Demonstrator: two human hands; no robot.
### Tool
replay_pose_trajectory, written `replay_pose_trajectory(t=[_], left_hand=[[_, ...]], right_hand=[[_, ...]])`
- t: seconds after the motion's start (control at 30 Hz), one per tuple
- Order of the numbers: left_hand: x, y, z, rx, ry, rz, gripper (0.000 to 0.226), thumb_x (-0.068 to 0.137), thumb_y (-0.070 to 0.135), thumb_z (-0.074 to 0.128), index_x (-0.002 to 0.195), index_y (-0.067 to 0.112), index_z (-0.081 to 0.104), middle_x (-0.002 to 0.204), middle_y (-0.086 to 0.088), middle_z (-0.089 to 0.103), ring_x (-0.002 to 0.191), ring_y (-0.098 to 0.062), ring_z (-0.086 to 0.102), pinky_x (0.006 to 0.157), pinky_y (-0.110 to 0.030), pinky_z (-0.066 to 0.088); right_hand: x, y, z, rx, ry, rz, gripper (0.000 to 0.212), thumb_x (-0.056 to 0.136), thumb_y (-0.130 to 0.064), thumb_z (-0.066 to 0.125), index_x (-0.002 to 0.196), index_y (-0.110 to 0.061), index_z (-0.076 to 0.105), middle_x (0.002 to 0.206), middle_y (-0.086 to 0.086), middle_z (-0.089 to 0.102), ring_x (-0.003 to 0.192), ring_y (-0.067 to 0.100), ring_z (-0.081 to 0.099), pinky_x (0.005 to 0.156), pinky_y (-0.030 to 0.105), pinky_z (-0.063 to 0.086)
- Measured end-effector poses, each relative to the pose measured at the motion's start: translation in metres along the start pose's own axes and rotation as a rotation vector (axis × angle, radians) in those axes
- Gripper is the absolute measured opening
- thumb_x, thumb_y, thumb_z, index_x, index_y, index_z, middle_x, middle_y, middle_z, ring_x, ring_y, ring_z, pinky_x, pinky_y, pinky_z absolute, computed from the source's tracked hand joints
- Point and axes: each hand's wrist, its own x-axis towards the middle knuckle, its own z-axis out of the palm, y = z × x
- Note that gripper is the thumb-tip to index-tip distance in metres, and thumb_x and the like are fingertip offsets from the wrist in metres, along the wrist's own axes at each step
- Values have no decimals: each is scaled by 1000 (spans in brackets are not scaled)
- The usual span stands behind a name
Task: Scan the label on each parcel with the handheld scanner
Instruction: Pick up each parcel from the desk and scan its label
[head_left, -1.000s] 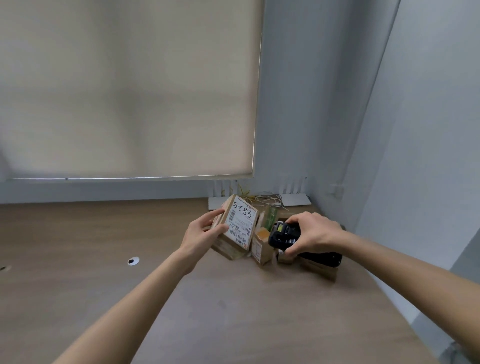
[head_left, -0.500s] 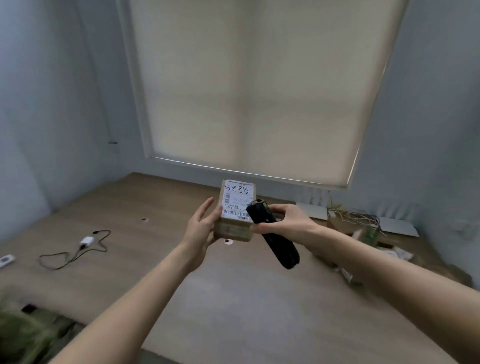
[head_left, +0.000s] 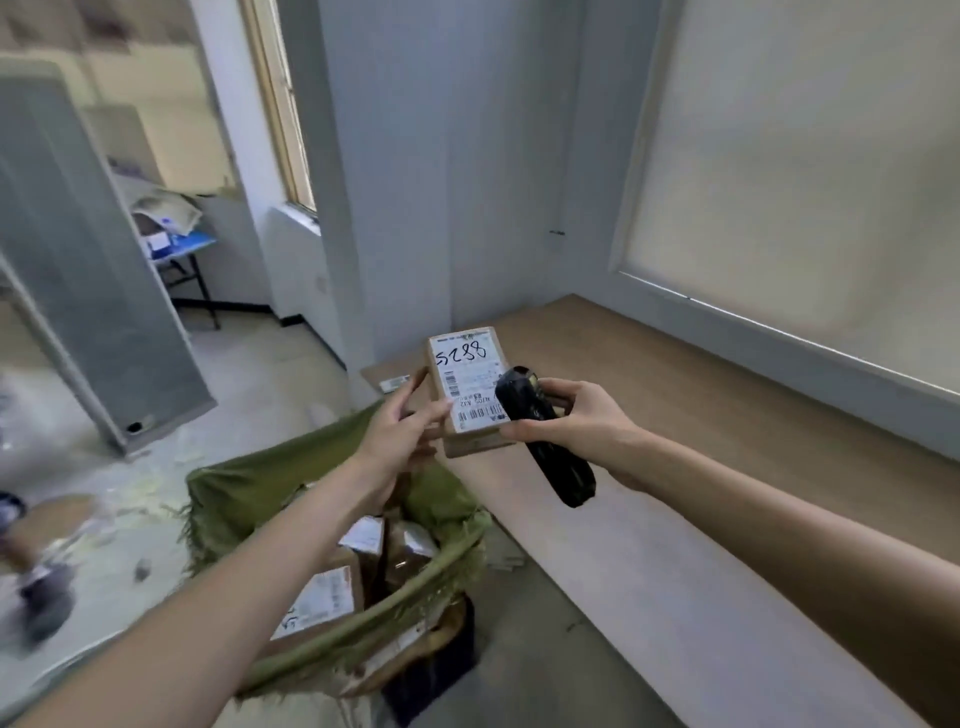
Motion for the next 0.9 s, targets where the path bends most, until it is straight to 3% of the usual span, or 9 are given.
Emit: replay_pose_trajectory(t=[0.07, 0.17, 0.3, 0.43, 0.6, 0.7, 0.77, 0.83, 0.9], left_hand=[[3, -8, -49, 9, 99, -8, 76, 76, 43, 80, 145, 37, 51, 127, -3, 71, 105, -24, 73, 96, -52, 56], [12, -30, -111, 33, 227, -46, 92, 60, 59, 86, 143, 35, 53, 134, -6, 66, 107, -25, 72, 89, -48, 60], [32, -62, -165, 92, 357, -101, 72, 79, 52, 78, 143, 35, 51, 137, -5, 63, 114, -24, 67, 90, -42, 59], [60, -102, -205, 104, 441, -180, 73, 83, 49, 75, 147, 32, 47, 138, 2, 57, 115, -19, 62, 96, -43, 54], [87, -166, -247, 75, 527, -316, 81, 74, 58, 77, 146, 37, 48, 144, -4, 57, 125, -23, 58, 102, -53, 51], [96, -201, -263, 51, 573, -389, 66, 88, 45, 73, 148, 33, 47, 137, -3, 60, 107, -11, 63, 82, -36, 58], [101, -222, -272, 46, 596, -427, 59, 94, 37, 69, 148, 30, 48, 123, 2, 66, 93, -2, 62, 66, -24, 54], [105, -239, -283, 43, 613, -459, 56, 94, 34, 69, 146, 29, 49, 106, 10, 67, 90, -2, 64, 67, -24, 53], [107, -253, -293, 66, 613, -491, 54, 93, 34, 70, 144, 31, 52, 109, 5, 68, 101, -11, 65, 82, -30, 52]], right_hand=[[29, -7, 42, 2, -90, -7, 38, 71, -30, 96, 100, -37, 72, 91, -19, 74, 87, 3, 72, 81, 17, 58], [72, -10, 98, 4, -223, -11, 39, 73, -30, 95, 98, -38, 67, 94, -17, 69, 86, 1, 70, 78, 16, 56], [129, 1, 162, -51, -359, -18, 55, 73, -33, 94, 117, -34, 62, 96, -20, 65, 91, 2, 66, 81, 18, 50], [190, 28, 217, -97, -472, -3, 49, 73, -34, 94, 106, -38, 58, 92, -21, 66, 86, -1, 66, 72, 13, 48], [247, 76, 286, -184, -573, 32, 53, 67, -40, 97, 113, -26, 74, 102, -6, 78, 96, 14, 74, 95, 36, 59], [266, 106, 322, -230, -610, 48, 58, 64, -42, 98, 114, -22, 75, 101, -4, 80, 96, 15, 75, 97, 42, 58], [274, 121, 341, -250, -636, 66, 56, 66, -38, 97, 114, -20, 75, 102, -2, 79, 96, 15, 74, 98, 42, 58], [281, 132, 356, -277, -671, 80, 59, 68, -36, 96, 120, -19, 73, 106, -2, 78, 99, 15, 73, 99, 40, 57], [286, 139, 369, -312, -691, 83, 60, 68, -37, 96, 120, -21, 72, 107, -3, 77, 99, 14, 72, 98, 39, 57]])
